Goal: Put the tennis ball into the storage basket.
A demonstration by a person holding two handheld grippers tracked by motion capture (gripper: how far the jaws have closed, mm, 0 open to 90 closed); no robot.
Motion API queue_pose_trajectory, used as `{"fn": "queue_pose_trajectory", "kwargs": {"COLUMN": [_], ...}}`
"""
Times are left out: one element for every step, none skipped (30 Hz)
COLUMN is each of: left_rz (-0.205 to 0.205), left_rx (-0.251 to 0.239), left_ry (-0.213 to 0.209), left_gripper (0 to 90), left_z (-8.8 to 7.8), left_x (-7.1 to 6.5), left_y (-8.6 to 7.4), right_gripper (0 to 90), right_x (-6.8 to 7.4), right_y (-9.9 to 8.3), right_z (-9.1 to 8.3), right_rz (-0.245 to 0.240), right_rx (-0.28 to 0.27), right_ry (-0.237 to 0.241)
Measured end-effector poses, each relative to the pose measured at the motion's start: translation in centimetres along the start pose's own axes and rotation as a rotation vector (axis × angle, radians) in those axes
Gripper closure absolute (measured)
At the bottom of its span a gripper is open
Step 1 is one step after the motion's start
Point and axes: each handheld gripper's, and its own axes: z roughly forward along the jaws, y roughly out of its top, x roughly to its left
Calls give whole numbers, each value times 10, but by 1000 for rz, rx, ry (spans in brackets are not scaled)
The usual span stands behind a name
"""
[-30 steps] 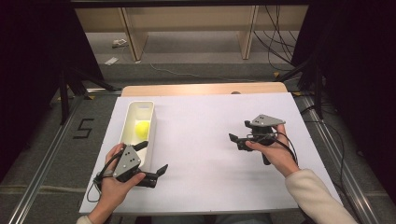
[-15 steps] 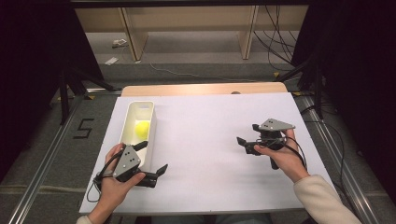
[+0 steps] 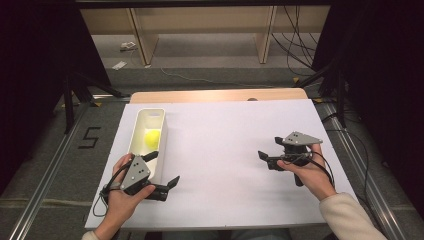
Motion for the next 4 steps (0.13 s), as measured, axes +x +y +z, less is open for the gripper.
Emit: {"fn": "queue_pose_trajectory", "kwargs": {"left_rz": [0, -2, -2, -2], "left_rx": [0, -1, -1, 0], "left_ry": [0, 0, 1, 1], "left_gripper": [0, 0, 0, 0], "left_z": [0, 0, 0, 0], "left_x": [0, 0, 1, 1], "left_y": [0, 0, 0, 0], "right_gripper": [170, 170, 170, 169], "right_x": [1, 1, 1, 1], "right_y": [0, 0, 0, 0], "right_z": [0, 0, 0, 0], "right_rz": [-2, -2, -4, -5], "right_rx": [1, 1, -1, -2], "right_ry": [1, 3, 4, 5]}}
